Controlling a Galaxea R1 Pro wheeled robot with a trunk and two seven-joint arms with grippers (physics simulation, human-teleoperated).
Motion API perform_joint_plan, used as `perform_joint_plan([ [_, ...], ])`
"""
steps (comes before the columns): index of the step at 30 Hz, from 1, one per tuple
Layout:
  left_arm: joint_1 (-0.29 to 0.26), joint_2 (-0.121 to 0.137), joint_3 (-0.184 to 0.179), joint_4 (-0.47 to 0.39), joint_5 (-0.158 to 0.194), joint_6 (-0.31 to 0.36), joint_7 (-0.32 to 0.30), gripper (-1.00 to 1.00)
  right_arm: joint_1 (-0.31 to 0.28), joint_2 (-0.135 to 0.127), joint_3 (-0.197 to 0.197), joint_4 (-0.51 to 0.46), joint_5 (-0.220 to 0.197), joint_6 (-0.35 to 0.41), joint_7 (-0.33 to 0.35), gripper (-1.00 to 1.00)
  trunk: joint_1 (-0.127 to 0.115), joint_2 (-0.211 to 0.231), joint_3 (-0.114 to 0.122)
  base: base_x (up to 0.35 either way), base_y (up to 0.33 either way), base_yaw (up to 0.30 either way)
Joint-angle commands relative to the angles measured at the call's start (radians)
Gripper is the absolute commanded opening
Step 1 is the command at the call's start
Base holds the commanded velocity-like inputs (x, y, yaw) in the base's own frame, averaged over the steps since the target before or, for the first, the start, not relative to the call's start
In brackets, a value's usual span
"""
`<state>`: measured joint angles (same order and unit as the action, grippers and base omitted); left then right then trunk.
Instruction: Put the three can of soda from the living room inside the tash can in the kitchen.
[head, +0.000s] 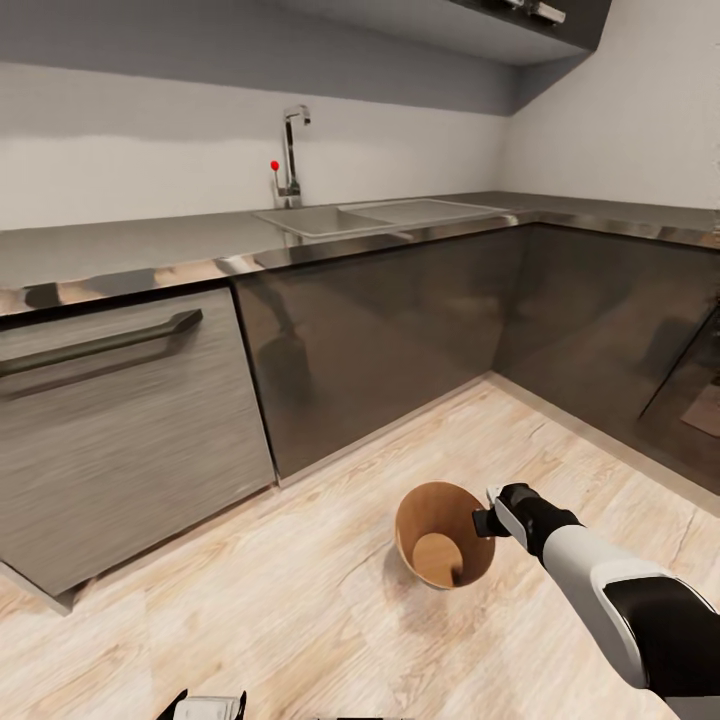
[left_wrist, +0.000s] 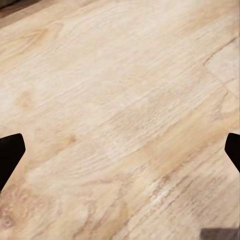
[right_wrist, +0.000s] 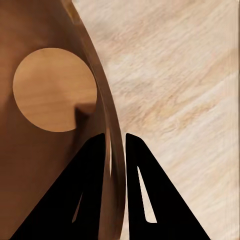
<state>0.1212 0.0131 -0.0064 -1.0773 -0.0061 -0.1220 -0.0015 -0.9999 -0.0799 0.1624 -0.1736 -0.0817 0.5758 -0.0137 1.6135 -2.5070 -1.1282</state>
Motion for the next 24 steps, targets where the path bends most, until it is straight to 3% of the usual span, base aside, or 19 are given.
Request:
perform_joint_plan([
  [1, 0.0, 0.0, 0.0, 0.0, 0.0, 0.001, 0.0, 1.0, 0.0, 0.0, -0.007, 0.0, -0.009, 0.0, 0.004, -1.0, 0.0, 0.0, 0.004, 0.0, 0.0, 0.0],
  [12, 0.0, -0.001, 0.0, 0.003, 0.0, 0.004, 0.003, 1.0, 0.0, -0.002, -0.009, 0.0, -0.009, 0.0, 0.005, -1.0, -0.005, 0.003, 0.047, 0.0, 0.0, 0.0],
  [24, 0.0, 0.001, -0.001, 0.005, 0.0, 0.004, 0.003, 1.0, 0.037, -0.005, -0.009, -0.007, -0.008, -0.005, 0.006, -1.0, -0.011, 0.006, 0.093, 0.0, 0.0, 0.0],
])
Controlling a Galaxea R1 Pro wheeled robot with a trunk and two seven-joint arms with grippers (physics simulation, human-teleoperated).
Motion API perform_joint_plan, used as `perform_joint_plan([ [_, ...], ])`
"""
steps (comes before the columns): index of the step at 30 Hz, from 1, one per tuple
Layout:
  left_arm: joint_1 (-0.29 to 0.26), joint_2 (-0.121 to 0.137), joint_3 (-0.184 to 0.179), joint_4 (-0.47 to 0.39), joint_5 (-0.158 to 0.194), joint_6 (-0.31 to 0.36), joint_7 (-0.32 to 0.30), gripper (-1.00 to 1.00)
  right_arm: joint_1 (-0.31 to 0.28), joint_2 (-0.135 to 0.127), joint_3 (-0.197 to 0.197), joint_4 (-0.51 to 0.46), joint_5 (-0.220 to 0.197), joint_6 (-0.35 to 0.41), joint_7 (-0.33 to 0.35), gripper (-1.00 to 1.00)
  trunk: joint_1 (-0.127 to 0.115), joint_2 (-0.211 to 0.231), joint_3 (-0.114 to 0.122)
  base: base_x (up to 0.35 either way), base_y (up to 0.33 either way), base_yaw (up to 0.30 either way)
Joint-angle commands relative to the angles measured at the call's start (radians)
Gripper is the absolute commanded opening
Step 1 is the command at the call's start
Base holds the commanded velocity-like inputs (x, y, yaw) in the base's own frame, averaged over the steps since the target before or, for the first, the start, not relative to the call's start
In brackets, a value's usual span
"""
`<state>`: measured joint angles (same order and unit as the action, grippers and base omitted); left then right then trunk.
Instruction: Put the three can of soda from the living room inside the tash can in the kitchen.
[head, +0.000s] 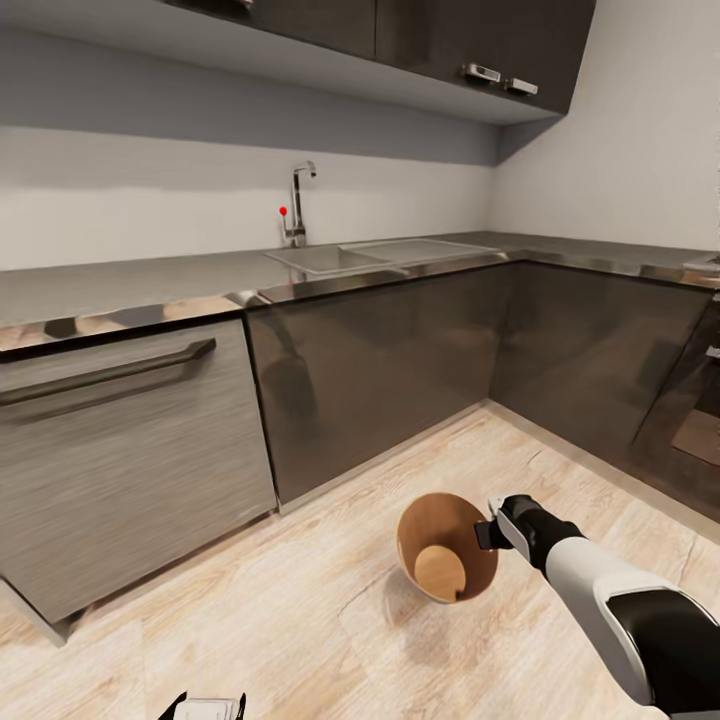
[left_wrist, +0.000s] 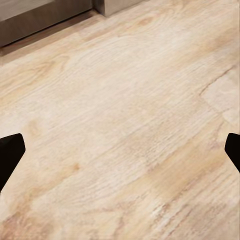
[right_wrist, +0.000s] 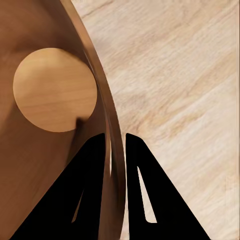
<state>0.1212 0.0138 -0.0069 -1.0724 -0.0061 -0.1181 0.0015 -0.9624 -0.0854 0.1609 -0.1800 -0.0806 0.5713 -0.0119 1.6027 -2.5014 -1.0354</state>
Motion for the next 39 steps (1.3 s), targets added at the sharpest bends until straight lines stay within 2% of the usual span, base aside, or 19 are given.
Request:
perform_joint_plan([
  [1, 0.0, 0.0, 0.0, 0.0, 0.0, 0.0, 0.0, 1.0, 0.001, 0.0, -0.008, -0.001, -0.009, 0.0, 0.004, -1.0, 0.0, 0.0, 0.004, 0.0, 0.0, 0.0],
  [6, 0.0, 0.0, 0.0, 0.0, 0.0, 0.0, 0.0, 1.0, 0.009, 0.0, -0.008, -0.001, -0.009, -0.005, 0.004, -1.0, -0.003, 0.001, 0.023, 0.0, 0.0, 0.0],
  [13, 0.0, 0.0, 0.0, 0.0, 0.0, 0.0, 0.0, 1.0, 0.032, -0.002, -0.008, 0.004, -0.009, -0.057, 0.004, -1.0, -0.03, 0.05, 0.045, 0.0, 0.0, 0.0],
  [23, -0.001, 0.0, 0.0, 0.011, 0.0, 0.0, 0.001, 1.0, 0.044, -0.004, -0.008, 0.004, -0.008, -0.066, 0.004, -1.0, -0.068, 0.12, 0.077, 0.0, 0.0, 0.0],
  [28, -0.001, 0.0, 0.0, 0.013, 0.0, 0.0, 0.001, 1.0, 0.051, -0.018, -0.008, -0.004, -0.008, -0.067, 0.007, -1.0, -0.087, 0.155, 0.092, 0.0, 0.0, 0.0],
  [30, -0.001, 0.0, 0.0, 0.013, 0.0, 0.0, 0.001, 1.0, 0.053, -0.024, -0.008, -0.005, -0.008, -0.071, 0.017, -1.0, -0.095, 0.169, 0.099, 0.0, 0.0, 0.0],
  [35, -0.008, 0.0, 0.0, 0.014, 0.001, 0.001, -0.001, 1.0, 0.065, -0.056, -0.008, -0.006, -0.006, -0.126, 0.112, -1.0, -0.114, 0.204, 0.114, 0.0, 0.0, 0.0],
  [39, -0.021, 0.0, 0.001, 0.026, 0.001, 0.001, -0.003, 1.0, 0.077, -0.067, -0.007, -0.008, -0.006, -0.14, 0.14, -1.0, -0.129, 0.232, 0.127, 0.0, 0.0, 0.0],
])
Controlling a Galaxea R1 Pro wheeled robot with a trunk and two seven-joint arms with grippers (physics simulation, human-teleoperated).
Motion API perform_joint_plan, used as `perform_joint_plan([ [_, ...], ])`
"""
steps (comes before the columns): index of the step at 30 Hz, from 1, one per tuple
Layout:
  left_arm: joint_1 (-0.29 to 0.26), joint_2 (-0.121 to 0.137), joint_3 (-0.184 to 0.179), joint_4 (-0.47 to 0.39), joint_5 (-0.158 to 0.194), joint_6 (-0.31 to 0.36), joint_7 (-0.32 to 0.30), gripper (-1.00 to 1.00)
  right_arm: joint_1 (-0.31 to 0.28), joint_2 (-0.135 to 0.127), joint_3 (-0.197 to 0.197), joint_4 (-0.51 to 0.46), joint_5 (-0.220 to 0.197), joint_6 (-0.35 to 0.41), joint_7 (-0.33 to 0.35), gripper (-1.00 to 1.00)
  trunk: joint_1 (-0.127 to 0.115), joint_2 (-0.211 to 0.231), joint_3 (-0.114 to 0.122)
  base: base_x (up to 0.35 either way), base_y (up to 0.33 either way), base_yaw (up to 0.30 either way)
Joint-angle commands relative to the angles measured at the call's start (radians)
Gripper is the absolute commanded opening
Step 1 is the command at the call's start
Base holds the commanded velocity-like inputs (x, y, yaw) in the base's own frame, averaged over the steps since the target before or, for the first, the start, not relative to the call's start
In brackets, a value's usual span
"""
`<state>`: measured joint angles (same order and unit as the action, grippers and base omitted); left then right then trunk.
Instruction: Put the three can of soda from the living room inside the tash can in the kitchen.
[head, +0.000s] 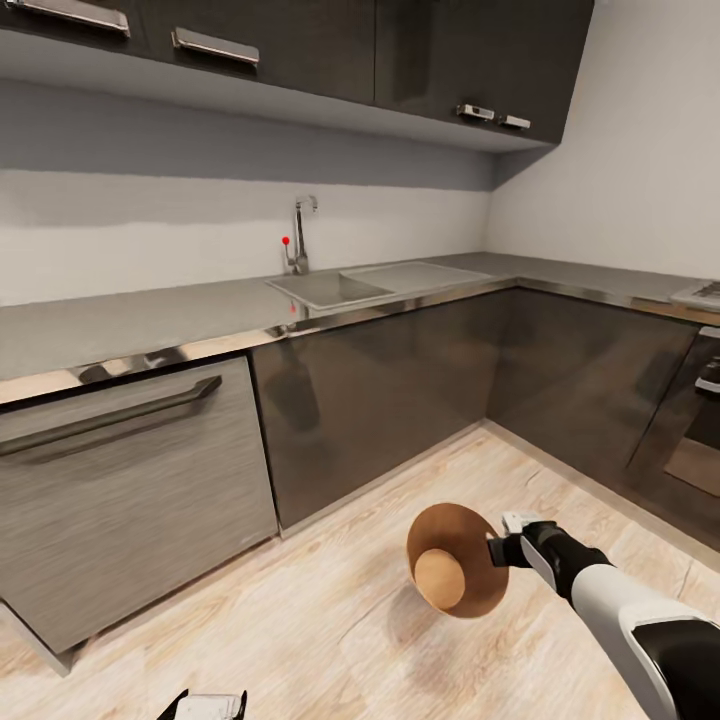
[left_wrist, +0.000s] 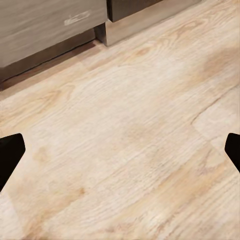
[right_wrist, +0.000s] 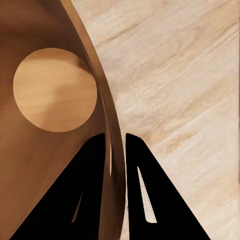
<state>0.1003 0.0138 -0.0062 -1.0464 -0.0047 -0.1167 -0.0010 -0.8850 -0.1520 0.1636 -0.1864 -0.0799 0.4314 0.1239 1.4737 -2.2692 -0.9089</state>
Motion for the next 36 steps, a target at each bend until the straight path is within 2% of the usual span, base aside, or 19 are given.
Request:
perform_joint_plan([
  [1, -0.001, 0.0, 0.0, 0.002, 0.0, 0.0, 0.0, 1.0, 0.001, -0.001, -0.01, -0.002, -0.006, -0.001, 0.006, -1.0, -0.004, 0.007, 0.003, 0.0, 0.0, 0.0],
  [9, -0.006, 0.0, 0.0, 0.009, 0.0, 0.008, 0.0, 1.0, 0.013, -0.01, -0.009, -0.005, -0.006, -0.008, 0.013, -1.0, -0.035, 0.063, 0.028, 0.0, 0.0, 0.0],
  [13, -0.007, 0.0, 0.0, 0.009, 0.0, 0.018, 0.002, 1.0, 0.02, -0.017, -0.009, -0.004, -0.006, -0.054, 0.016, -1.0, -0.05, 0.091, 0.041, 0.0, 0.0, 0.0],
  [20, -0.007, 0.0, 0.0, 0.009, 0.0, 0.021, 0.002, 1.0, 0.049, -0.023, -0.008, -0.007, -0.006, -0.086, 0.018, -1.0, -0.077, 0.14, 0.063, 0.0, 0.0, 0.0],
  [23, -0.007, 0.0, -0.001, 0.01, 0.0, 0.021, 0.001, 1.0, 0.075, -0.027, -0.007, -0.033, -0.006, -0.09, 0.029, -1.0, -0.088, 0.161, 0.072, 0.0, 0.0, 0.0],
  [30, -0.007, 0.001, -0.001, 0.011, 0.0, 0.022, 0.0, 1.0, 0.193, -0.059, -0.008, -0.189, -0.001, -0.091, 0.096, -1.0, -0.115, 0.21, 0.094, 0.0, 0.0, 0.0],
  [36, -0.007, 0.002, -0.003, 0.011, 0.0, 0.022, -0.003, 1.0, 0.246, -0.08, -0.009, -0.229, 0.0, -0.093, 0.109, -1.0, -0.138, 0.252, 0.113, 0.0, 0.0, 0.0],
])
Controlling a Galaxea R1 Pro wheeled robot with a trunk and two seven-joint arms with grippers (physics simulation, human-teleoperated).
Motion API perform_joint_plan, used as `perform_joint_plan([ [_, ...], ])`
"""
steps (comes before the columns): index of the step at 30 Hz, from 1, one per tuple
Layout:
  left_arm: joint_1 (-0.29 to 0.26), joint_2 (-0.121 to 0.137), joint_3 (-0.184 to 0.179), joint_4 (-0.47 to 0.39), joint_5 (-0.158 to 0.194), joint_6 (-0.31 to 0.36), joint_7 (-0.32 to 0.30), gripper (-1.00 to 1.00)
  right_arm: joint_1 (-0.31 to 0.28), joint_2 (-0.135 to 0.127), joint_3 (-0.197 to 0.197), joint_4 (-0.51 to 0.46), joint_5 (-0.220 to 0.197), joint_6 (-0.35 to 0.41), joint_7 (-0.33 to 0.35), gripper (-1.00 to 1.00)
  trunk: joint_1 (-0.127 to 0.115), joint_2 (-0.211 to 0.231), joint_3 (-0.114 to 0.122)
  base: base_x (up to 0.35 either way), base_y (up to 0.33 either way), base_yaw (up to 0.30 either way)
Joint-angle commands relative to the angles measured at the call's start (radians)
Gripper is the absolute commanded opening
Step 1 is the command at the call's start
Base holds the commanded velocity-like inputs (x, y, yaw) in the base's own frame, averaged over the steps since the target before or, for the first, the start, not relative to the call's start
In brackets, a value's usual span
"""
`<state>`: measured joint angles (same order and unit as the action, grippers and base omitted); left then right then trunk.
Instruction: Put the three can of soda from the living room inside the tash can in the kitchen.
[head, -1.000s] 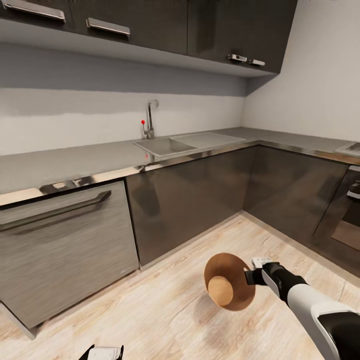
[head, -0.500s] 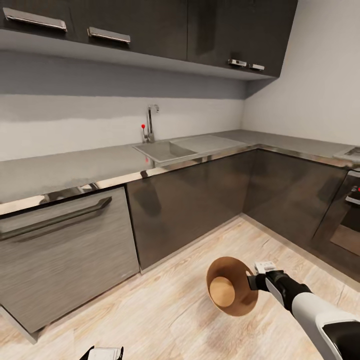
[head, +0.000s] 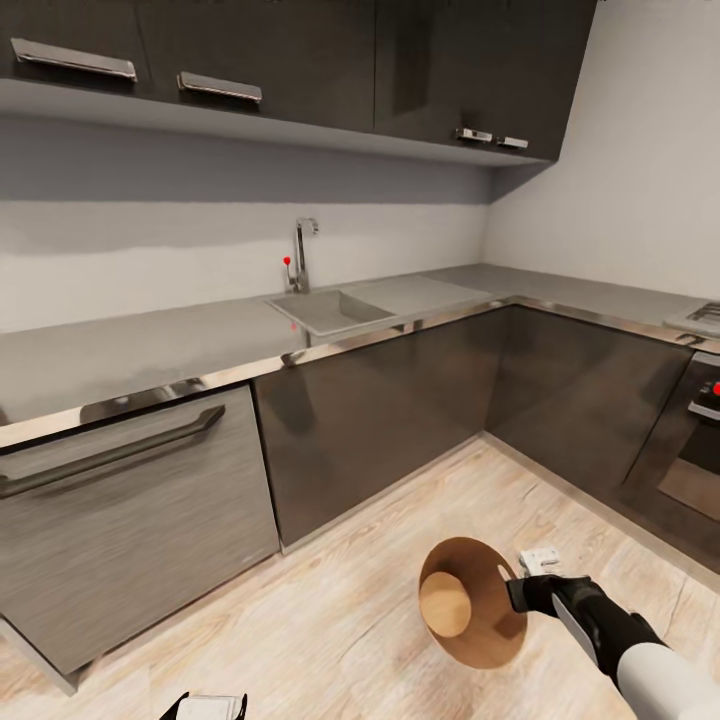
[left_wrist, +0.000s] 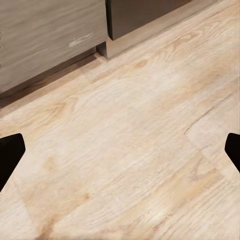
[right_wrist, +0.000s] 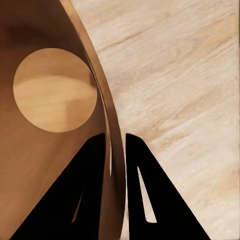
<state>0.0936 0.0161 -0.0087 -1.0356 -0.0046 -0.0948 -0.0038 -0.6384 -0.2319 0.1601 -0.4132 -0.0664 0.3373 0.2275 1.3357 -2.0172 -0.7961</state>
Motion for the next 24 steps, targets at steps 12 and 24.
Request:
perform_joint_plan([
  [12, -0.023, 0.004, 0.001, 0.021, 0.0, 0.012, -0.005, 1.0, 0.093, -0.022, -0.006, -0.008, -0.013, -0.12, 0.007, -1.0, -0.046, 0.084, 0.038, 0.0, 0.0, 0.0],
  [24, -0.086, 0.006, 0.0, 0.127, -0.002, 0.013, -0.005, 1.0, 0.188, -0.024, -0.011, -0.005, -0.017, -0.266, 0.008, -1.0, -0.092, 0.168, 0.075, 0.0, 0.0, 0.0],
])
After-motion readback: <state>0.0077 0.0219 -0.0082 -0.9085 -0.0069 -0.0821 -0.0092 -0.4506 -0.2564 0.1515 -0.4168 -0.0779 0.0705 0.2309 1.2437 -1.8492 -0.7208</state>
